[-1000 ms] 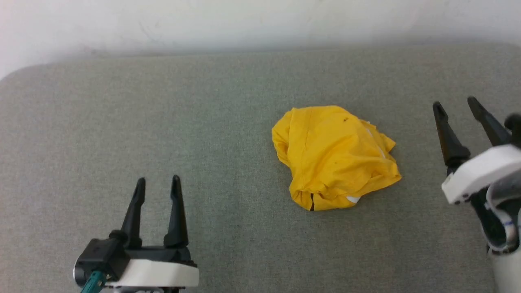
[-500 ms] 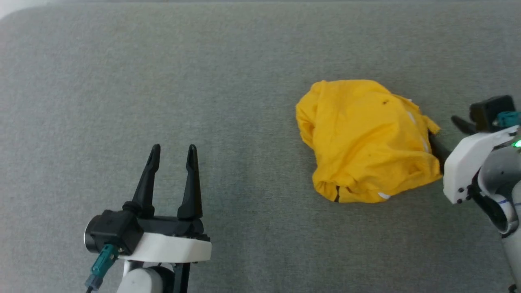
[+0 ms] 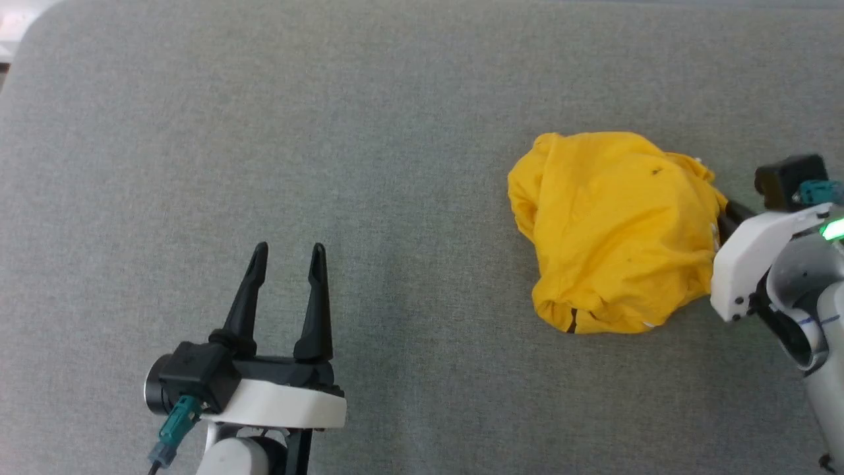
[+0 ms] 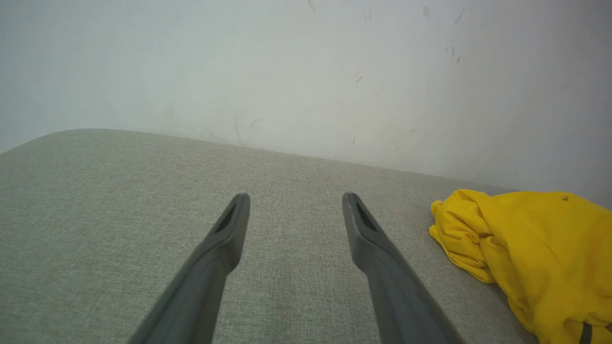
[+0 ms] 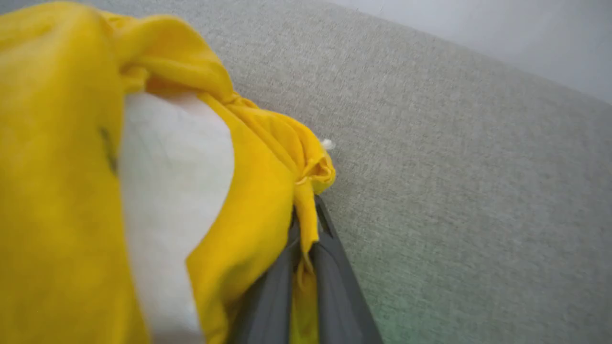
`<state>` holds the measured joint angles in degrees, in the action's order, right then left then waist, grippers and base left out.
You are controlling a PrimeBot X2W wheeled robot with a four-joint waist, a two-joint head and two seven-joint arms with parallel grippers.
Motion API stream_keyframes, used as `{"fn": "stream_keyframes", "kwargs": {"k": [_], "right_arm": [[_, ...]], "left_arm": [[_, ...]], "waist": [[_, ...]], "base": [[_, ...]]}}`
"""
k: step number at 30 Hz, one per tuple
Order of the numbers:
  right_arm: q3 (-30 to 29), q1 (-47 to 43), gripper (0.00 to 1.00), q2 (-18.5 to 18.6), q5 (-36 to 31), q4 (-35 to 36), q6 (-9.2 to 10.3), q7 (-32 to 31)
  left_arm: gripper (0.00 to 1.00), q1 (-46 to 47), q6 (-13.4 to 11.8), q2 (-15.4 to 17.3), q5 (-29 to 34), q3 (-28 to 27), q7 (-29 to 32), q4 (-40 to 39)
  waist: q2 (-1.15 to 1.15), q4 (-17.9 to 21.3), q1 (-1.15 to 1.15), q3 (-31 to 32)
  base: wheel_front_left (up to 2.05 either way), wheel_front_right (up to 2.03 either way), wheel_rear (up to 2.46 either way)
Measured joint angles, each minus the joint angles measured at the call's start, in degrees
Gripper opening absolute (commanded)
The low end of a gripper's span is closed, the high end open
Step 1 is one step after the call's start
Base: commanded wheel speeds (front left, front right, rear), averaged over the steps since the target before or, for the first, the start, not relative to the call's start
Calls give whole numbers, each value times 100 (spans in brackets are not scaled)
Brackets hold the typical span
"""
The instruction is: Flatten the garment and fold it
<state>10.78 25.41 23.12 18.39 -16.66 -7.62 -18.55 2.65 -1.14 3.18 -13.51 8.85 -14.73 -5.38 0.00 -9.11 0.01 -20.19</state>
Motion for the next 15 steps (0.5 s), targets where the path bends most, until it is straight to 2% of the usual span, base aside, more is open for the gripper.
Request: {"fn": "stream_keyframes", "kwargs": {"k": [5,9,12,15], "right_arm": [[-194,336,0,58,-90,272,1,253],[-589,416,0,220,-198,597,1,261],[-1117,180,0,277,-325,914,1,235],[-1816,-497,0,211,-449,1224,1,172]], "left_arm": [[100,-116,8,-2,1,-68,-1,80],[100,-264,10,-3,2,-112,0,121],[100,-397,11,-5,2,-140,0,124],[100,-506,38,-9,27,-174,0,113]], "waist": [[0,118,0,287],[0,266,-2,582],[0,379,-2,788],[0,486,-2,950]], "base": [[0,0,0],[0,0,0],[0,0,0],[0,0,0]]}}
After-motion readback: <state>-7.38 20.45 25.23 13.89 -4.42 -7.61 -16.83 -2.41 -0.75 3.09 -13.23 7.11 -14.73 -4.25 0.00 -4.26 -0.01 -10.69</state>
